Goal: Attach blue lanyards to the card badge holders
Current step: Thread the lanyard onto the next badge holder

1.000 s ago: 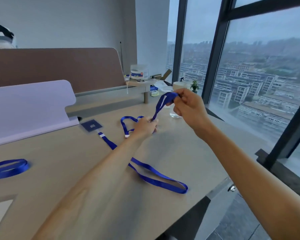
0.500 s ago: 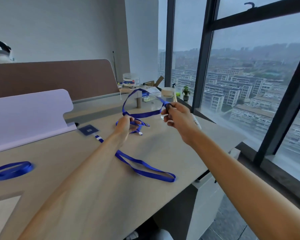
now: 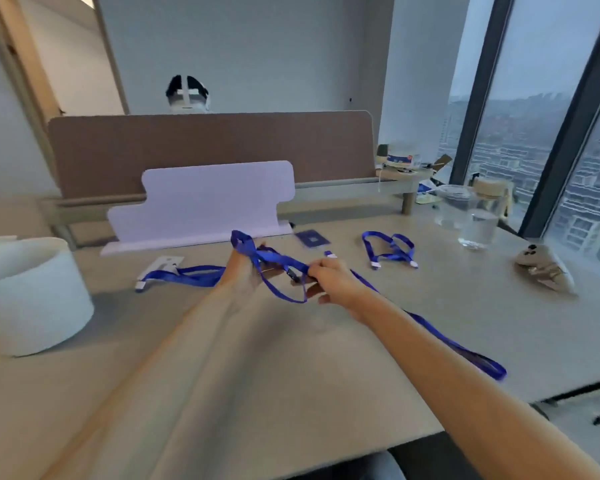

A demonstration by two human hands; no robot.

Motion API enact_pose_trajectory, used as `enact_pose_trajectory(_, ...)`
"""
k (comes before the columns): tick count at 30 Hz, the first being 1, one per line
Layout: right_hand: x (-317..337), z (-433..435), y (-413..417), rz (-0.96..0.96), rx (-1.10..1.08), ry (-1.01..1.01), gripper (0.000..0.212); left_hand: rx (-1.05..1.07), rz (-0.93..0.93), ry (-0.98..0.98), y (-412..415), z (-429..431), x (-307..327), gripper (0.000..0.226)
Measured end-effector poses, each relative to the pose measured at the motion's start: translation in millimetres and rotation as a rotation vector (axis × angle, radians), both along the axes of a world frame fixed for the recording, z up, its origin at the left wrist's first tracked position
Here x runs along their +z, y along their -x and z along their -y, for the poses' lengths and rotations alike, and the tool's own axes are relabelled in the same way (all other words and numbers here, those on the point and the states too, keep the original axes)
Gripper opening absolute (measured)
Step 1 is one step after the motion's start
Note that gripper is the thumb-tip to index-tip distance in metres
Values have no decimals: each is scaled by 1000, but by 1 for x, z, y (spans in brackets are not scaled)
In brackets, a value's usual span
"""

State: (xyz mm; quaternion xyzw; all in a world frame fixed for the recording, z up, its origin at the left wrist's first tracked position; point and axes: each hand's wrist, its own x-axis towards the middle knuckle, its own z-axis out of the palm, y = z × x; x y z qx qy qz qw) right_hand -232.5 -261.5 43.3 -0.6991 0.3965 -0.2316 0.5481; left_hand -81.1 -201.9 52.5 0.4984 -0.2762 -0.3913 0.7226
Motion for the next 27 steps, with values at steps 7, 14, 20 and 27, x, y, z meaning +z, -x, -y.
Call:
enact_pose_trajectory(7, -16, -44, -115, 91, 146, -163, 18, 107, -37, -96, -100, -82, -26, 20)
enact_pose_trajectory(14, -36, -59, -161, 333, 141, -324, 26, 129, 260, -127, -153, -135, -53, 30)
enact_pose_trajectory(20, -50, -46, -167, 194, -12, -49, 32, 180, 709, -323, -165, -145, -66, 58)
enact_pose_trajectory(27, -66, -38, -152, -14, -18, 721, 32, 1, 1369, -334, -176, -151, -69, 61)
